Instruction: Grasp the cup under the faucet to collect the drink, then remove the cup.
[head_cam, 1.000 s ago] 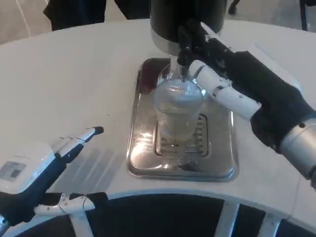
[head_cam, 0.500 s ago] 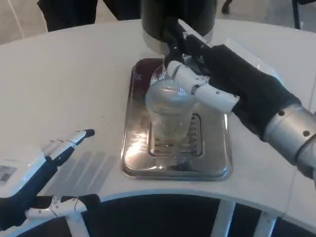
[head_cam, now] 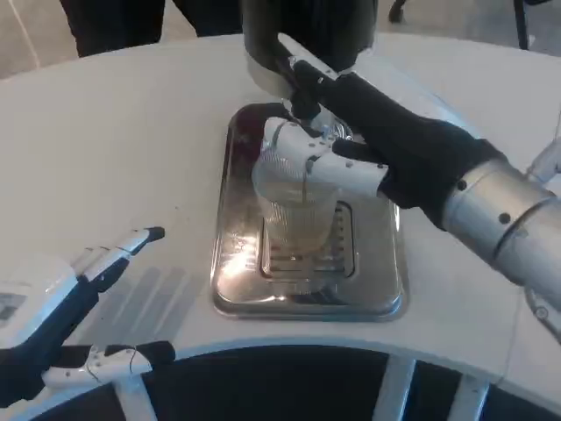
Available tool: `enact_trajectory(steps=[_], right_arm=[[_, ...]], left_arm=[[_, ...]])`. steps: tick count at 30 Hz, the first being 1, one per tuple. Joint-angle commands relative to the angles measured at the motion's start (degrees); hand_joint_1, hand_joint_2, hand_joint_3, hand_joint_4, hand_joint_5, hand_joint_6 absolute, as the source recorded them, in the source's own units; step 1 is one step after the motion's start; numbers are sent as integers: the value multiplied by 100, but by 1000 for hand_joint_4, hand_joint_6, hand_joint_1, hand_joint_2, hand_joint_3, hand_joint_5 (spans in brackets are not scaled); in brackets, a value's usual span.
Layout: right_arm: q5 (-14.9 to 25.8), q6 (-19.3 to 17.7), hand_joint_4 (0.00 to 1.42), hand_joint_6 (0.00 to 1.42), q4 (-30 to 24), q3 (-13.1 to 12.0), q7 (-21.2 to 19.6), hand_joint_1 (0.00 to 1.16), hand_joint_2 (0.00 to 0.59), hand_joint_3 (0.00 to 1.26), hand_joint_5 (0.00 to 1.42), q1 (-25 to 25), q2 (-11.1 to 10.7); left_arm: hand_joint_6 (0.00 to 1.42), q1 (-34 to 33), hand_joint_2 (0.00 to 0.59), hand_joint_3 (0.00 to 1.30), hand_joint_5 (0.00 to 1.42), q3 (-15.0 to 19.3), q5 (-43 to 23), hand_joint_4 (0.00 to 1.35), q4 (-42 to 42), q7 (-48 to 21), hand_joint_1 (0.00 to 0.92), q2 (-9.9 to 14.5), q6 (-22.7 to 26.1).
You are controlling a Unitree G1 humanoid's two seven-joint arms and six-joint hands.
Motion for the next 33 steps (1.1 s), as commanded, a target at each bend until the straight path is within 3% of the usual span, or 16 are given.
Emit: enact_trajectory(steps=[1, 14, 22, 28, 33], right_arm=[[-60, -407, 0, 0, 97, 414, 341, 227, 567, 0, 0, -117, -76], [-458, -645, 0, 0, 52, 477, 537, 210, 560, 0, 0, 38, -124], [-559, -695, 0, 0, 17, 436, 587, 200, 560, 0, 0, 164, -121], [-629, -681, 0, 0, 9, 405, 610, 189, 561, 0, 0, 209, -89], [-688, -658, 0, 0, 12, 389, 618, 154, 555, 0, 0, 240, -41]], left_arm=[[328, 31, 96, 117, 153, 5, -48, 73, 22, -133, 24, 61, 44], [328, -72, 93, 91, 153, 44, -505, 59, 183, -458, 10, -140, 167], [338, -140, 70, 3, 176, 307, -1617, 1, 199, -1063, 12, -531, 661], [374, -334, 46, 0, 224, 416, -1954, 0, 105, -1209, 207, -861, 980], [370, -577, 67, 0, 277, 450, -1986, 0, 147, -1173, 374, -1137, 996]])
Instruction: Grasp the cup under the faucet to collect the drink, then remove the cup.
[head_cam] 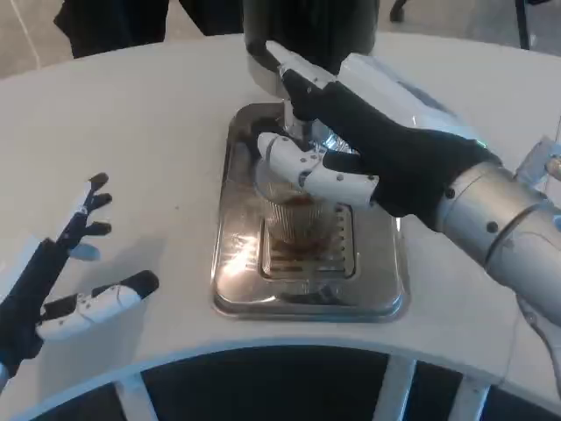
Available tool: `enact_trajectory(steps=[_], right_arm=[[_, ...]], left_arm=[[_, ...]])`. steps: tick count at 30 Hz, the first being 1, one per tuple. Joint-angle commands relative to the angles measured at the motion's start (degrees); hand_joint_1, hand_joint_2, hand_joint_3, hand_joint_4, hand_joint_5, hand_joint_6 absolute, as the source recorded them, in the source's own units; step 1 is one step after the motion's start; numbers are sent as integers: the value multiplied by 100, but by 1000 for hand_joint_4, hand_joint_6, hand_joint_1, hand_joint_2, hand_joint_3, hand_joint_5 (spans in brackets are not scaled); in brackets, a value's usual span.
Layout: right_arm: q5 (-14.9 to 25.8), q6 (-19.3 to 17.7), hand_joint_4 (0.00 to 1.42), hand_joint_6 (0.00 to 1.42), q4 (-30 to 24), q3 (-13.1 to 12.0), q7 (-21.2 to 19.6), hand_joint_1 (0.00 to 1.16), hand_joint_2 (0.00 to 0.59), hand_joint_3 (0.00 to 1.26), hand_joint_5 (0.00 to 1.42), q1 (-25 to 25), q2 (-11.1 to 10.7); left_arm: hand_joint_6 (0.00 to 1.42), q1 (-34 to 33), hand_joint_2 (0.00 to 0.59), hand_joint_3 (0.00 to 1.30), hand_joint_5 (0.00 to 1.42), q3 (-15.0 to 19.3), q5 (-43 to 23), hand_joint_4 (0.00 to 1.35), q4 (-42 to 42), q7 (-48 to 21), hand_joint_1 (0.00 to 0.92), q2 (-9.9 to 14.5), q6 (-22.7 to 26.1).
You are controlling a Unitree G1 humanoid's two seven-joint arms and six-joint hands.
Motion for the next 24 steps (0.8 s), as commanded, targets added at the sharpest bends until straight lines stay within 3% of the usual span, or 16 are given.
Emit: enact_trajectory(steps=[1, 8, 19, 24], right_arm=[[116, -140, 0, 0, -97, 175, 306, 133, 545, 0, 0, 160, 79], [65, -121, 0, 0, -99, 141, 312, 87, 546, 0, 0, 191, 95], [46, -144, 0, 0, -50, 103, 296, 52, 555, 0, 0, 248, 104], [53, -192, 0, 0, 11, 83, 306, 46, 555, 0, 0, 252, 107]], left_arm=[[370, -210, 67, 0, 282, 44, -73, 0, 47, -19, 400, -229, -3], [362, -713, 67, 0, 295, -75, -190, 0, 542, -243, 436, -540, -321], [331, -1391, 61, 0, 289, -314, -41, 0, 1493, -429, 443, -734, -881], [329, -1761, 64, 0, 287, -403, 40, 0, 1968, -326, 444, -824, -917]])
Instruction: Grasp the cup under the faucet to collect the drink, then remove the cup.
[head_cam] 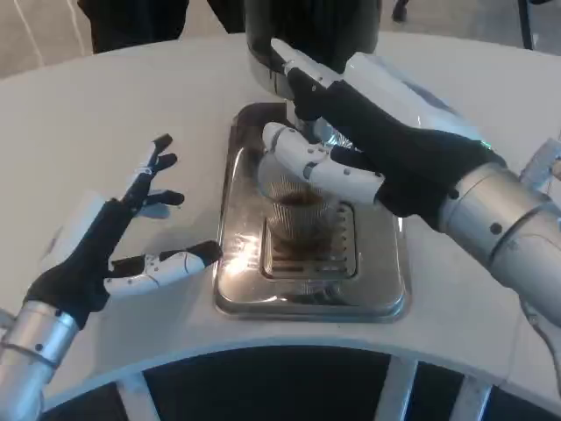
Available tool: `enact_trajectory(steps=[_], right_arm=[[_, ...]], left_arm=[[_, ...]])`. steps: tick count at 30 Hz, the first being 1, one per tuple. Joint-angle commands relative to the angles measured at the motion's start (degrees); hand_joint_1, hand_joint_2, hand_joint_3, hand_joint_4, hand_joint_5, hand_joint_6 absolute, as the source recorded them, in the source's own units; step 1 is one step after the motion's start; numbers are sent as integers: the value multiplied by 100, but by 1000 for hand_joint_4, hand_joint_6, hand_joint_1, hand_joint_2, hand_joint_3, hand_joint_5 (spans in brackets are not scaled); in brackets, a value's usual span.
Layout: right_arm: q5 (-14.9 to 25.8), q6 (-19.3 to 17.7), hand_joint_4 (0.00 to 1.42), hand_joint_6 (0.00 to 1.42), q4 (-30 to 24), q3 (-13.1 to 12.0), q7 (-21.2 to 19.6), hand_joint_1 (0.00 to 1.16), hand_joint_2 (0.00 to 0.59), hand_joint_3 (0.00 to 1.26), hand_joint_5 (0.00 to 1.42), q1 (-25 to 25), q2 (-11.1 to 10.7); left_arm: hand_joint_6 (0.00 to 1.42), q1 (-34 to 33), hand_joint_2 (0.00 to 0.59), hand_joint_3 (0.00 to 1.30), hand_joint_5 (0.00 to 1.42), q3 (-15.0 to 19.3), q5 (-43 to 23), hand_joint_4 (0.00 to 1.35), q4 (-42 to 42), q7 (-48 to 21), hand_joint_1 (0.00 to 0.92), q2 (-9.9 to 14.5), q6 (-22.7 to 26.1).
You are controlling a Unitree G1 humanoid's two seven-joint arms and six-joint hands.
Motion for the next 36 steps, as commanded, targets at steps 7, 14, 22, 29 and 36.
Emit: enact_trajectory(steps=[7, 14, 22, 29, 36], right_arm=[[141, -166, 0, 0, 72, 150, 298, 39, 555, 0, 0, 137, 69], [133, -157, 0, 0, 50, 144, 303, 34, 555, 0, 0, 180, 57], [123, -168, 0, 0, 28, 88, 286, 29, 555, 0, 0, 256, 36], [63, -157, 0, 0, -97, -13, 228, 27, 555, 0, 0, 398, 23], [-130, -87, 0, 0, -563, -444, 112, 34, 558, 0, 0, 683, -18]], left_arm=[[328, -512, 65, 0, 289, -154, 212, 0, 670, 115, 444, -125, -168], [328, -776, 67, 0, 290, -277, 312, 0, 922, 130, 441, -225, -186], [336, -1042, 72, 0, 299, -429, 421, 3, 1083, 206, 440, -376, -144], [345, -1167, 73, 0, 305, -496, 497, 11, 1190, 216, 440, -427, -132], [348, -1161, 73, 0, 311, -545, 486, 19, 1230, 189, 440, -419, -152]])
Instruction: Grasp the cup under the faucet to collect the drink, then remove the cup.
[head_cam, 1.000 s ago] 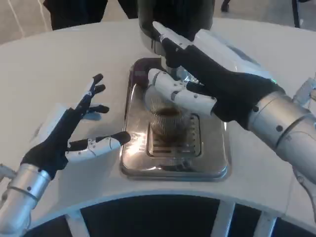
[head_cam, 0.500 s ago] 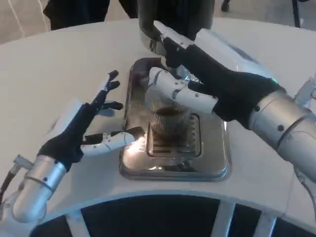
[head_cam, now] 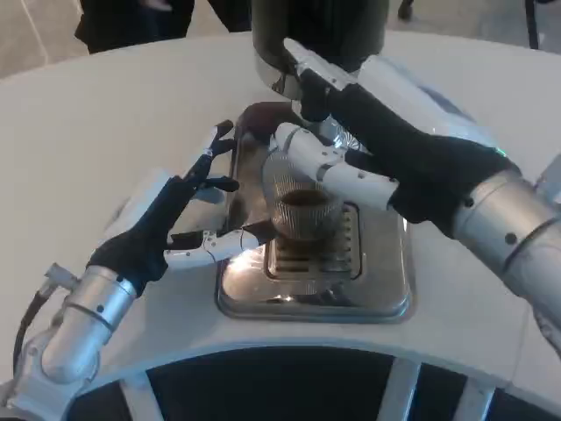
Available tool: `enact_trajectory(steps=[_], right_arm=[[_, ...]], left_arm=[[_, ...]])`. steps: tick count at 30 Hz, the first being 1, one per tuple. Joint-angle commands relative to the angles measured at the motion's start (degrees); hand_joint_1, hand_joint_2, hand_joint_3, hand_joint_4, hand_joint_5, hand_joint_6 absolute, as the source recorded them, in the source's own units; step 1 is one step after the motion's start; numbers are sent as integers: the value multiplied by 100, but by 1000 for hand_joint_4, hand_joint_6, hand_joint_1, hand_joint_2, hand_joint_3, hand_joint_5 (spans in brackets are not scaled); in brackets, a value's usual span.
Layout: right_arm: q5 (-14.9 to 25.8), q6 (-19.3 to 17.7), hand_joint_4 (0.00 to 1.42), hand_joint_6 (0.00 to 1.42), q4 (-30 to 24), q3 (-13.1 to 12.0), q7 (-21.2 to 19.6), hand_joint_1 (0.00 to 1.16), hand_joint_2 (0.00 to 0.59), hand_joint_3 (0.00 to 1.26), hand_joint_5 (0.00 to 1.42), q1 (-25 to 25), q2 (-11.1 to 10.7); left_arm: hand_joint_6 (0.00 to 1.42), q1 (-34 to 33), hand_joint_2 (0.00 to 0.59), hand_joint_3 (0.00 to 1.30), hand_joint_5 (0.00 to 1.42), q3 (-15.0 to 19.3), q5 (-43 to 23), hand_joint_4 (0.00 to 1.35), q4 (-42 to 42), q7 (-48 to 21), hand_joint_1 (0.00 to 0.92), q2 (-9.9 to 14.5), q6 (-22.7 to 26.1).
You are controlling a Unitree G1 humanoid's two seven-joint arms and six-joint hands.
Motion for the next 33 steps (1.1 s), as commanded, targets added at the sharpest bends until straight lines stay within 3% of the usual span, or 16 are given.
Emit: enact_trajectory(steps=[1, 11, 19, 21, 28, 33], right_arm=[[-22, 51, 0, 0, -466, -281, 77, 35, 558, 0, 0, 418, -35], [-191, -142, 0, 0, -1378, -1027, -267, 43, 552, 0, 0, 1244, 26], [-319, -575, 0, 0, -1811, -1422, -571, 53, 557, 0, 0, 2036, 150], [-461, -867, 0, 0, -1868, -1612, -567, 57, 557, 0, 0, 2405, 245], [-673, -2136, 0, 0, -1880, -2700, -157, 68, 555, 0, 0, 3996, 906], [-590, -2693, 0, 0, -1880, -3529, 133, 67, 551, 0, 0, 4808, 1207]], left_arm=[[350, 22, 74, 0, 313, -34, 46, 23, 67, 16, 429, 21, -48], [358, 81, 80, 0, 328, -81, 49, 34, -3, -25, 422, -5, -61], [363, 114, 80, 0, 330, -133, 61, 43, -34, -67, 421, -20, -40], [363, 117, 80, 0, 333, -146, 57, 46, -48, -76, 421, -20, -30], [374, 93, 81, 0, 349, -150, 23, 66, -77, -92, 421, -17, -13], [378, 36, 83, 0, 352, -156, 53, 73, -65, -29, 424, -38, 32]])
